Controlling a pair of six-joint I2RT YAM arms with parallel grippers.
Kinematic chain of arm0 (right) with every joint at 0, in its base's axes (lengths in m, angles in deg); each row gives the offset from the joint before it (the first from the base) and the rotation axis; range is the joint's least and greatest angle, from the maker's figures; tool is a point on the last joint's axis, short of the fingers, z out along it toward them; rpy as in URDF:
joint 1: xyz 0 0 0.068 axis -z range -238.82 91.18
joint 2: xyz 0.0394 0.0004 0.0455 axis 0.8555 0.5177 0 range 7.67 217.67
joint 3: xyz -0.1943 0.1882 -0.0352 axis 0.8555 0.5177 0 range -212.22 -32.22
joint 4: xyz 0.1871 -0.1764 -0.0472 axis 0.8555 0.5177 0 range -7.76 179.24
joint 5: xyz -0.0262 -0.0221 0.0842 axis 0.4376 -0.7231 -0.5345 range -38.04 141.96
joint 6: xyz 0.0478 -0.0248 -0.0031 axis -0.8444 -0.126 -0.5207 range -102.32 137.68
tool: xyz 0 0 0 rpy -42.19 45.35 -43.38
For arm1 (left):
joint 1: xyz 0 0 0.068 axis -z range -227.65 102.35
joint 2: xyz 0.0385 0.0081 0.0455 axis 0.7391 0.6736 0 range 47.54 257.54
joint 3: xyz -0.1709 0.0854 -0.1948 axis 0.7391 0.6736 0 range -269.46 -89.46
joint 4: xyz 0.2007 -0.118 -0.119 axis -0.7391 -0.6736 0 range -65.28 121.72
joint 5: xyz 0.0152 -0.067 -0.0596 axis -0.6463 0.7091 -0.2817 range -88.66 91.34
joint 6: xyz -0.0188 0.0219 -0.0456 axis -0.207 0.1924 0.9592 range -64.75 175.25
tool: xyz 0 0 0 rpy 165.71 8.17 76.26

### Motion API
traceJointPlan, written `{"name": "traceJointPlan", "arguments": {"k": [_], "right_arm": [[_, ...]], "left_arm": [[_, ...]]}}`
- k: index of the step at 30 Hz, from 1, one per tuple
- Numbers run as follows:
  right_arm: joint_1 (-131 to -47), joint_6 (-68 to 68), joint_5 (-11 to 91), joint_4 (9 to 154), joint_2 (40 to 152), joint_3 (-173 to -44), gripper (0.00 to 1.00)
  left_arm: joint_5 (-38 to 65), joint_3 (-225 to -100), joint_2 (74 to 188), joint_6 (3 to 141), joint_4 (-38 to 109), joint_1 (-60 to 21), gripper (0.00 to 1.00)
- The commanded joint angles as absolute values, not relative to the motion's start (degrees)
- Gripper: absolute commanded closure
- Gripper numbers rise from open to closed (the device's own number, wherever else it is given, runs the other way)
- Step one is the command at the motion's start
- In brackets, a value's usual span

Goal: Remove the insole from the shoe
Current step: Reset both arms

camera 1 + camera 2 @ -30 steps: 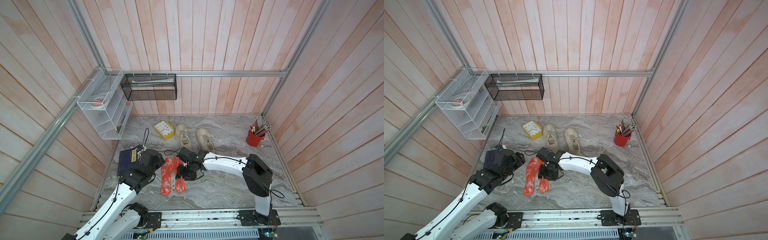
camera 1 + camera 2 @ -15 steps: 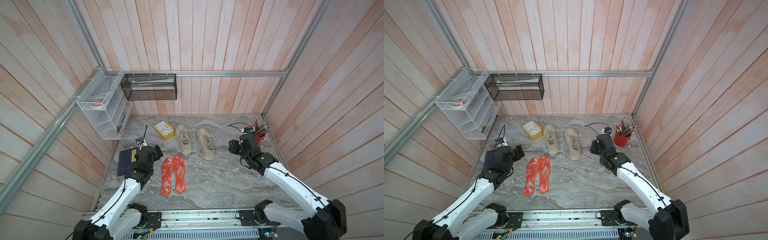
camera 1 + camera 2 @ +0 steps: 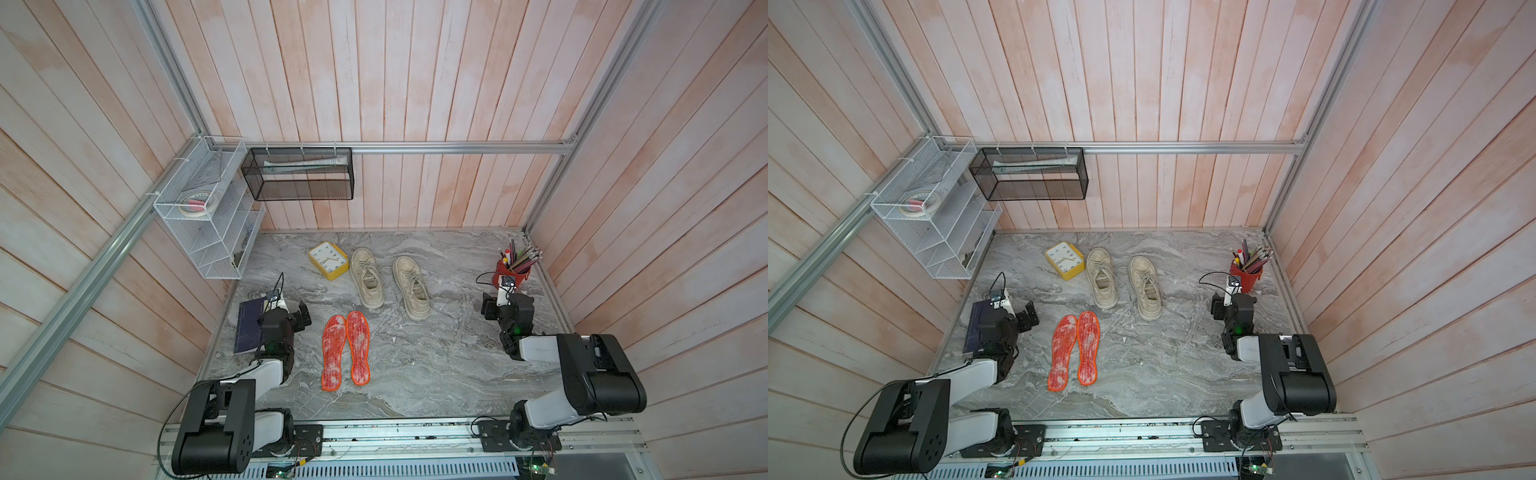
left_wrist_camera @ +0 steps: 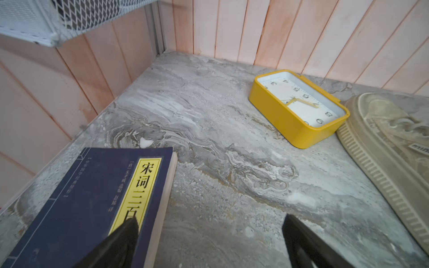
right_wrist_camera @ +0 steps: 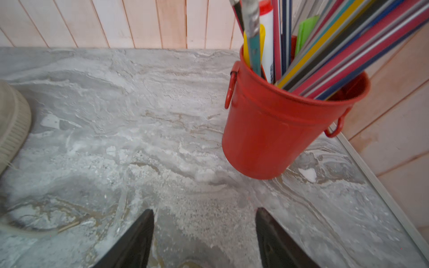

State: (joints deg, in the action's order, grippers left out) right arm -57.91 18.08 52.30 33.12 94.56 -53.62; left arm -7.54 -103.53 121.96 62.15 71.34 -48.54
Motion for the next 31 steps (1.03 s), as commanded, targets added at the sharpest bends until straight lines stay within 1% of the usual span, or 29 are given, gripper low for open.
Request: {"name": "traceJointPlan", "arguments": {"k": [1,2,3,5,6,7,8,9,10,13,17,23,31], "right_arm": [[-53.73,16.26,42.54,20.07,93.96,-50.46,0.28],[-53.19,15.28,42.31,17.26,94.11,-49.23,0.24],[-53.24,15.17,42.64,14.58,94.74,-48.39,0.18],[-53.22,15.59,42.77,16.03,94.56,-48.72,0.14],[-53.42,15.58,45.52,17.01,94.18,-48.77,0.1],[-54.02,14.65,49.27,15.94,94.04,-47.38,0.06],[-54.39,14.42,50.25,9.15,95.33,-44.67,0.05],[-54.51,13.2,53.81,1.15,97.55,-42.29,0.05],[-54.53,11.76,56.34,-0.44,97.43,-41.39,0.02],[-54.97,12.67,57.51,6.95,95.14,-43.27,0.02],[-55.57,12.58,58.37,4.39,96.3,-42.94,0.02],[-56.62,14.56,57.96,7.12,96.49,-44.48,0.02],[-56.8,14.76,57.46,4.68,97.11,-43.78,0.02]], "left_arm": [[-1.1,-103.11,125.75,57.2,91.69,-49.15,0.0],[-0.23,-103.27,127.96,57.73,94.56,-49.35,0.0],[1.65,-103.83,130.6,57.2,95.92,-49.54,0.0],[3.9,-103.35,135.29,56.33,101.1,-49.5,0.0],[3.93,-102.71,137.53,56.24,104.86,-49.5,0.0],[3.86,-102.66,137.3,56.5,103.61,-49.51,0.0],[3.87,-103.38,136.16,56.42,100.25,-49.62,0.0],[3.74,-103.57,136.3,56.46,100.13,-49.53,0.0],[3.1,-103.43,137.37,56.71,102.33,-49.56,0.0],[0.99,-104.62,136.95,57.79,99.23,-49.59,0.0],[0.99,-104.33,137.31,57.82,100.58,-49.75,0.0],[-0.59,-104.1,137.2,58.51,100.96,-49.76,0.0],[-1.36,-103.9,137.22,58.8,101.22,-49.8,0.0]]}}
